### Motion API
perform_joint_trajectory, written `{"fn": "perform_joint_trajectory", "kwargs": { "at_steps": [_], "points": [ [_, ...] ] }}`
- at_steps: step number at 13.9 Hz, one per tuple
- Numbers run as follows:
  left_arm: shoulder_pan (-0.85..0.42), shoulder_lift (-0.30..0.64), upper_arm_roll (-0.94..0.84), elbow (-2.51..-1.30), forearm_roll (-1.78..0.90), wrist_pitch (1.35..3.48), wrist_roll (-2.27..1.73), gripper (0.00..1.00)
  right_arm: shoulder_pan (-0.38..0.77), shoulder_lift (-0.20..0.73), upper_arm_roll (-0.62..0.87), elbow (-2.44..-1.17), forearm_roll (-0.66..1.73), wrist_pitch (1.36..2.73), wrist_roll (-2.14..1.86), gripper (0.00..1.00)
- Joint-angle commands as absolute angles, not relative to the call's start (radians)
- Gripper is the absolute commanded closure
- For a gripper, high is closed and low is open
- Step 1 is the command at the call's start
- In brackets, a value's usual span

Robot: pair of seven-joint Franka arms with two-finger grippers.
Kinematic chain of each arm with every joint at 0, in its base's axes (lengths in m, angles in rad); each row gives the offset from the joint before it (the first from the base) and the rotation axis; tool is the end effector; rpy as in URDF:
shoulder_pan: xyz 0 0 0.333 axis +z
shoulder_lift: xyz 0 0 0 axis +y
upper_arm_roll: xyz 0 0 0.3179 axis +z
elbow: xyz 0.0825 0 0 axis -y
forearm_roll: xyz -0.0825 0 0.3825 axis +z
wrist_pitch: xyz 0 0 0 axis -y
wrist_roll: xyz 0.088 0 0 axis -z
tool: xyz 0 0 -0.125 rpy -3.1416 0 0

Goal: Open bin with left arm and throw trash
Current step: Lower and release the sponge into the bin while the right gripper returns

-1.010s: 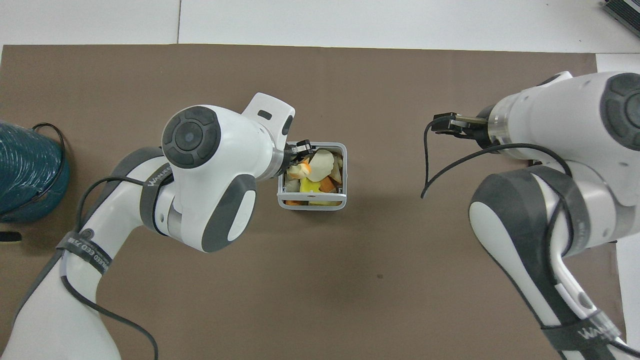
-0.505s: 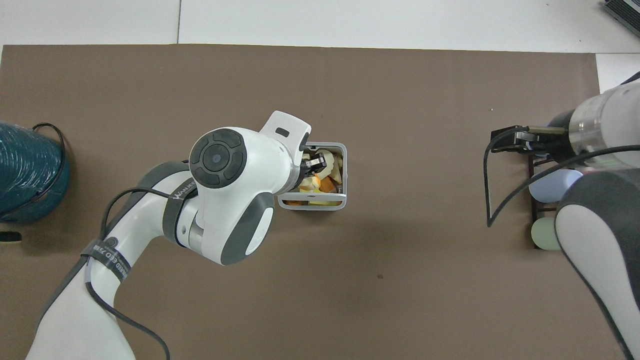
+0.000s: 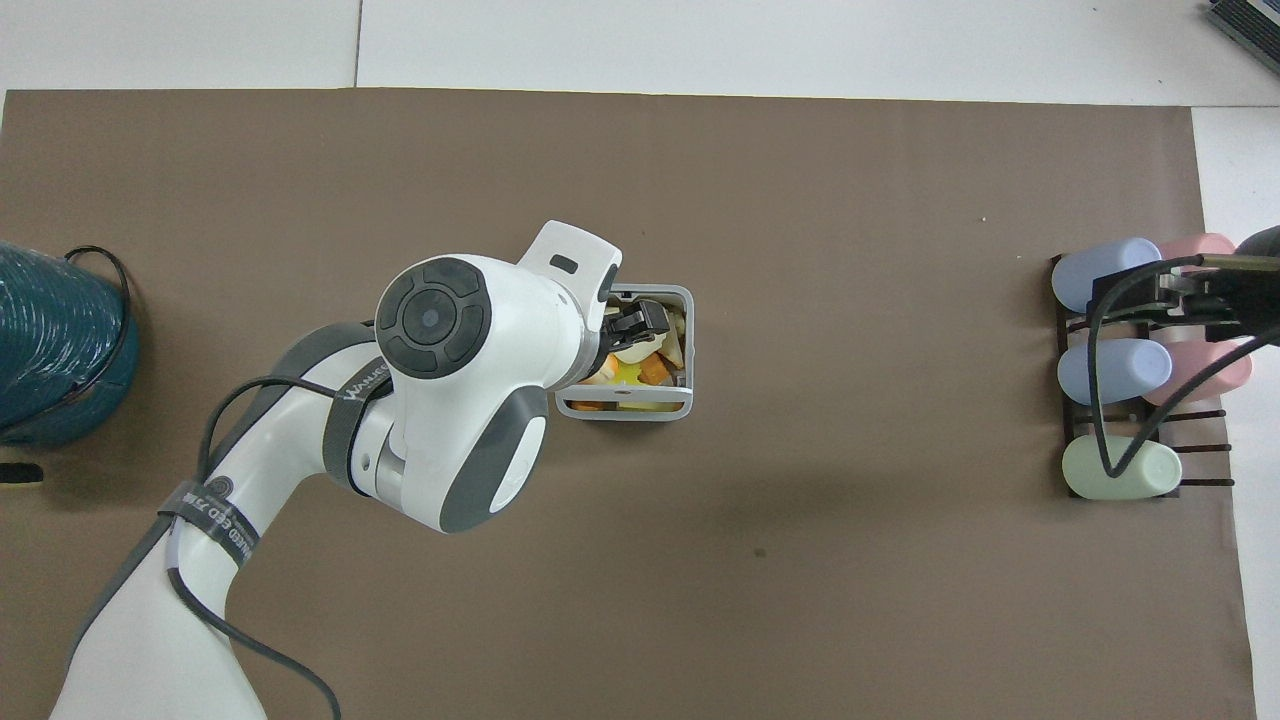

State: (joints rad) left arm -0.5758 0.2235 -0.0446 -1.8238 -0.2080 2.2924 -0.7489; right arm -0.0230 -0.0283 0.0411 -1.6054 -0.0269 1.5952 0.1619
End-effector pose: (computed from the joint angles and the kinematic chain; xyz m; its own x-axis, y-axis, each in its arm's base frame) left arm 0.5212 -0.3795 0.4236 0.9671 0.2519 0.0361 0.2303 -0.9266 0.2973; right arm 0.5467 0.0069 0.6098 0.9895 -0.1426 0.0224 -0.1431 -0.9894 0.0248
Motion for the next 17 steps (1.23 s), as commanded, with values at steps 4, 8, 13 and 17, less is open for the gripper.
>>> {"fn": "perform_joint_trajectory", "kwargs": {
  "at_steps": [4,8,13,17],
  "points": [
    [-0.600,0.219,-0.031,-1.790,-0.227,2.306,-0.805,0.00,-0.018,-0.063,0.034,-1.652,-0.029,1.594,0.150,0.00],
    [-0.601,0.219,-0.031,-1.786,-0.227,2.313,-0.807,0.00,-0.022,-0.064,0.035,-1.651,-0.028,1.601,0.144,0.00],
    [-0.583,0.238,-0.023,-1.728,-0.213,2.236,-0.804,0.00,-0.025,-0.064,0.037,-1.654,-0.026,1.603,0.141,0.00],
    [-0.434,0.241,-0.025,-1.596,-0.108,1.981,-0.737,0.00,-0.026,-0.064,0.037,-1.657,-0.025,1.605,0.143,0.00]
  ]
}}
